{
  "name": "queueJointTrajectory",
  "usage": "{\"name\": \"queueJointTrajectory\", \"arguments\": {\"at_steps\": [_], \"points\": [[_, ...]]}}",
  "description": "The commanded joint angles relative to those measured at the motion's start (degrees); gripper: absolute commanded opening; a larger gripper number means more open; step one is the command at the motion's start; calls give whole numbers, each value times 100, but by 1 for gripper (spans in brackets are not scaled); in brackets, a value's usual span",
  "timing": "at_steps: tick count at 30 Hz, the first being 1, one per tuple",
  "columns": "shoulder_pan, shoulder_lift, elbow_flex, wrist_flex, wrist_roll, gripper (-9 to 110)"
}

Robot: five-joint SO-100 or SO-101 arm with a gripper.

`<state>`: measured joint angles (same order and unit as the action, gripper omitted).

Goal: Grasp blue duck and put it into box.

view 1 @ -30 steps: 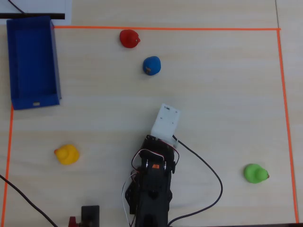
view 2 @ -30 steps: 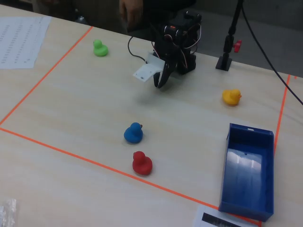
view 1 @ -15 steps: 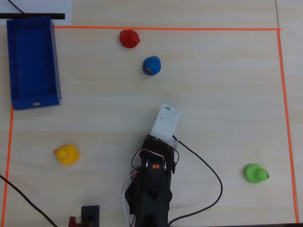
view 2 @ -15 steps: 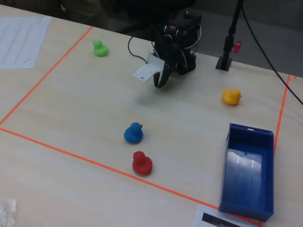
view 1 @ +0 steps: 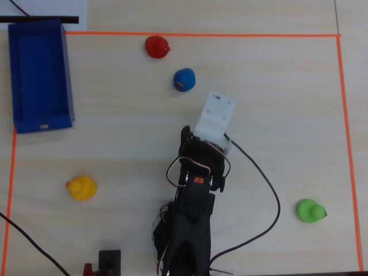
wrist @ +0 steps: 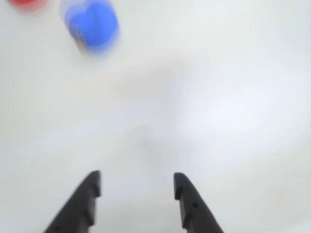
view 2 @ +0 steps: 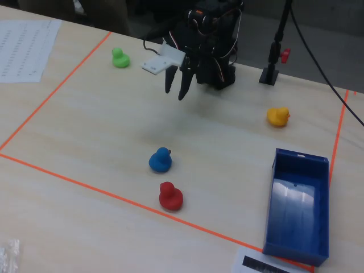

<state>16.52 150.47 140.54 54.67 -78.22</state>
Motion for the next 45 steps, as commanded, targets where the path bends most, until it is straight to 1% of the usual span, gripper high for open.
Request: {"name": "queueJointTrajectory", "arguments": {"at_steps": [1,5,10,14,16,20,25,34,45], "points": [[105,-1011,-835,-1802,-404,23],[26,-1731,-571,-3454,-826,24],[-79,-2865,176,-5836,-1178,25],[-387,-3366,738,-6908,-1090,26],[-606,-3507,870,-7251,-932,26],[-888,-3700,642,-7233,-545,26],[-958,-4069,281,-7040,-290,26],[-800,-4860,-387,-6970,18,25],[-738,-5722,-729,-7137,202,24]]}}
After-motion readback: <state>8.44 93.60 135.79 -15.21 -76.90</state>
